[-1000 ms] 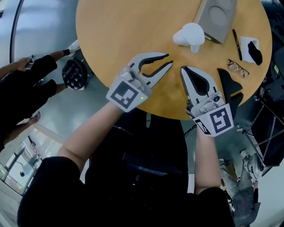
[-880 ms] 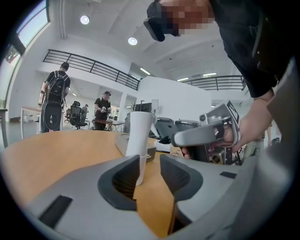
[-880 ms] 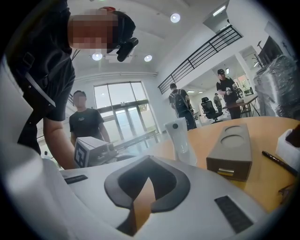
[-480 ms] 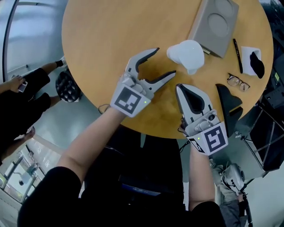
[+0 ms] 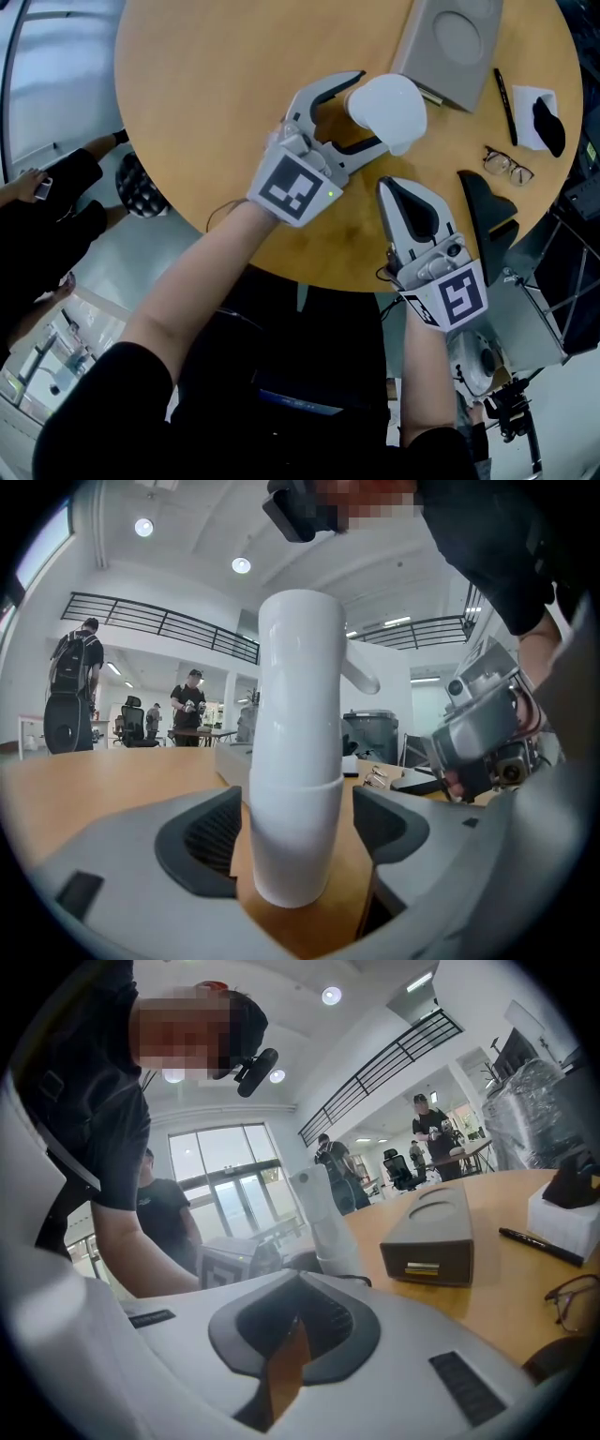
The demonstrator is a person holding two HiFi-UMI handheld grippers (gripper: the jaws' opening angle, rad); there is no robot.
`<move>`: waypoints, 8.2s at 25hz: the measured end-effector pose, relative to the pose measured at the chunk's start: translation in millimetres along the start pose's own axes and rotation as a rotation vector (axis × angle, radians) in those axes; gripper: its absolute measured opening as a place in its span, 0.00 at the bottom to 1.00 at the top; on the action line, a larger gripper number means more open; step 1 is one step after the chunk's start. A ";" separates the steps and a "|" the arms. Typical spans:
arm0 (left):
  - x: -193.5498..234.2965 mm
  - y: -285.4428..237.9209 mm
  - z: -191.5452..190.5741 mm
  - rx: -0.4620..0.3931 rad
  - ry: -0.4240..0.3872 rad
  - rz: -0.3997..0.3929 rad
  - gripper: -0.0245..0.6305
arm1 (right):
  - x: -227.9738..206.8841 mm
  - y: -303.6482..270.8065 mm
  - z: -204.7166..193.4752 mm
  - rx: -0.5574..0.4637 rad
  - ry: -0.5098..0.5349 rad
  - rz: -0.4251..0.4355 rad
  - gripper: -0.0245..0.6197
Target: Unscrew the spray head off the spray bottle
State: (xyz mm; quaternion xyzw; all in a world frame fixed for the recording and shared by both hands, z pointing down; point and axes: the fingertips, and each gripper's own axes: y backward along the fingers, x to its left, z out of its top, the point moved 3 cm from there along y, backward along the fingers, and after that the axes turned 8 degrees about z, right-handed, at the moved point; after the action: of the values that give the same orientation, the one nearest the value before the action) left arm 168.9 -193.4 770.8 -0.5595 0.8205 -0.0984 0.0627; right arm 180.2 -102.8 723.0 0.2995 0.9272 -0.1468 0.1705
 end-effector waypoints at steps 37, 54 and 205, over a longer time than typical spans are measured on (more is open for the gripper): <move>-2.3 135.9 183.1 0.047 -0.004 0.061 0.50 | 157.1 8.6 188.8 -0.067 0.204 0.096 0.19; -42.6 228.0 297.8 0.076 0.087 0.156 0.50 | 272.8 -3.7 314.7 -0.091 0.290 0.090 0.56; -134.2 318.3 336.8 -0.075 -0.060 -0.366 0.50 | 360.7 106.9 452.6 -0.185 0.477 0.581 0.40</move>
State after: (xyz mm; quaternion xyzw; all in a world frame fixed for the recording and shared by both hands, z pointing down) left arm 1.4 13.6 368.5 -0.7040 0.7060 -0.0605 0.0474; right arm 73.2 -6.8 152.3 0.5588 0.8266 0.0658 0.0107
